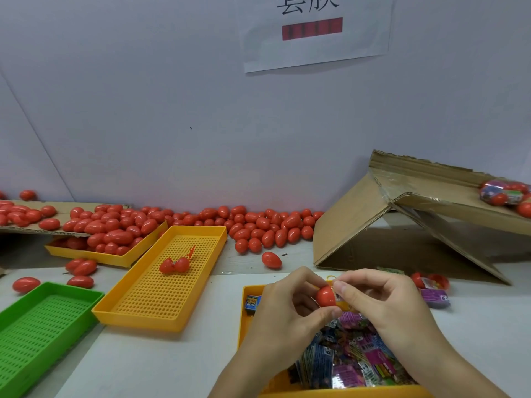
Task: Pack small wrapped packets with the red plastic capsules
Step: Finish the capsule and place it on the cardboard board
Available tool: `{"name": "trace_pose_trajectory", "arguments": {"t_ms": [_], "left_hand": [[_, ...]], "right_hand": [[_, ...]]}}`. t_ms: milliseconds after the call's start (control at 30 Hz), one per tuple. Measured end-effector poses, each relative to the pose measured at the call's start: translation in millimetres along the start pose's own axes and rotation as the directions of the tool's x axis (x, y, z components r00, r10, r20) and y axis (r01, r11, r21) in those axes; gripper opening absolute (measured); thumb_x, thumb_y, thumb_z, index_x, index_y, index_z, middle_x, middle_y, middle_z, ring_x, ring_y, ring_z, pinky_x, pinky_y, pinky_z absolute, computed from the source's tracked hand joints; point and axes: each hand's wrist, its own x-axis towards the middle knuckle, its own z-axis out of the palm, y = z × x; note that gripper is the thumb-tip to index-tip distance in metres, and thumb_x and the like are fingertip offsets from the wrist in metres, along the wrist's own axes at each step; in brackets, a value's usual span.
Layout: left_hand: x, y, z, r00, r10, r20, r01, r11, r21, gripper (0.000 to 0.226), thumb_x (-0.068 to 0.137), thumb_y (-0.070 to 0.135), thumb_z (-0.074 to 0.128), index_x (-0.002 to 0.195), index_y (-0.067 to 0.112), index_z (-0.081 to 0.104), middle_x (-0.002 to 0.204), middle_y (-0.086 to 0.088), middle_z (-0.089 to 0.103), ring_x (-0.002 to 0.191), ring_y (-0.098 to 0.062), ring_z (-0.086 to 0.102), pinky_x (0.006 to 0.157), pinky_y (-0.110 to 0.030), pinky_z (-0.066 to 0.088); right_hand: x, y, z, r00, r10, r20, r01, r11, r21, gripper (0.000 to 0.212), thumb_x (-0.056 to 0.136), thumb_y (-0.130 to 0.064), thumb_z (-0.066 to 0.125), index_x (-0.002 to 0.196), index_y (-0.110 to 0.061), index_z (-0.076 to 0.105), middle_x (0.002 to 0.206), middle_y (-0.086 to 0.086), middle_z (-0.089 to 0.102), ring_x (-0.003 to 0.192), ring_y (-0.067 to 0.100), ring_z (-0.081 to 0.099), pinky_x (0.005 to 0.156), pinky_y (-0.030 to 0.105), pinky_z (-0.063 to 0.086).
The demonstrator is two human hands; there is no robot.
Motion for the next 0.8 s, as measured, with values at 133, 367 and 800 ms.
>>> {"name": "trace_pose_trajectory", "arguments": {"t_ms": [133,367,800], "left_hand": [[-0.3,-0.1,0.2,1.0,0.028,-0.005,-0.028,0.998,0.061,0.026,0.081,0.029,0.081,0.094,0.037,0.06,0.077,0.015,0.066,0.075,-0.004,0.066,0.066,-0.015,0.052],[-0.2,-4.4,-0.5,0.997,0.073,0.008,-0.074,0.987,0.143,0.025,0.081,0.029,0.081,0.099,0.029,0.063,0.078,0.016,0.062,0.075,-0.002,0.063,0.066,-0.015,0.051],[-1.3,-7.8,-4.8,0.985,0.147,0.096,-0.172,0.918,0.357,0.024,0.089,0.024,0.073,0.108,0.032,0.061,0.092,0.023,0.054,0.089,-0.005,0.057,0.076,-0.017,0.052]], "right_hand": [[-0.6,-0.4,2.5,0.999,-0.03,0.01,0.03,1.0,-0.003,0.018,0.082,-0.023,0.075,0.08,-0.04,0.078,0.08,-0.009,0.075,0.079,0.003,0.069,0.066,0.011,0.052],[-1.1,3.2,4.7,0.996,-0.084,0.009,0.085,0.99,-0.11,0.018,0.085,-0.021,0.074,0.077,-0.037,0.078,0.08,-0.012,0.075,0.082,0.003,0.069,0.07,0.012,0.052],[-2.8,5.2,10.1,0.996,-0.086,-0.023,0.078,0.967,-0.244,0.012,0.086,-0.02,0.073,0.079,-0.029,0.076,0.084,-0.017,0.073,0.086,0.001,0.066,0.076,0.022,0.053]]}}
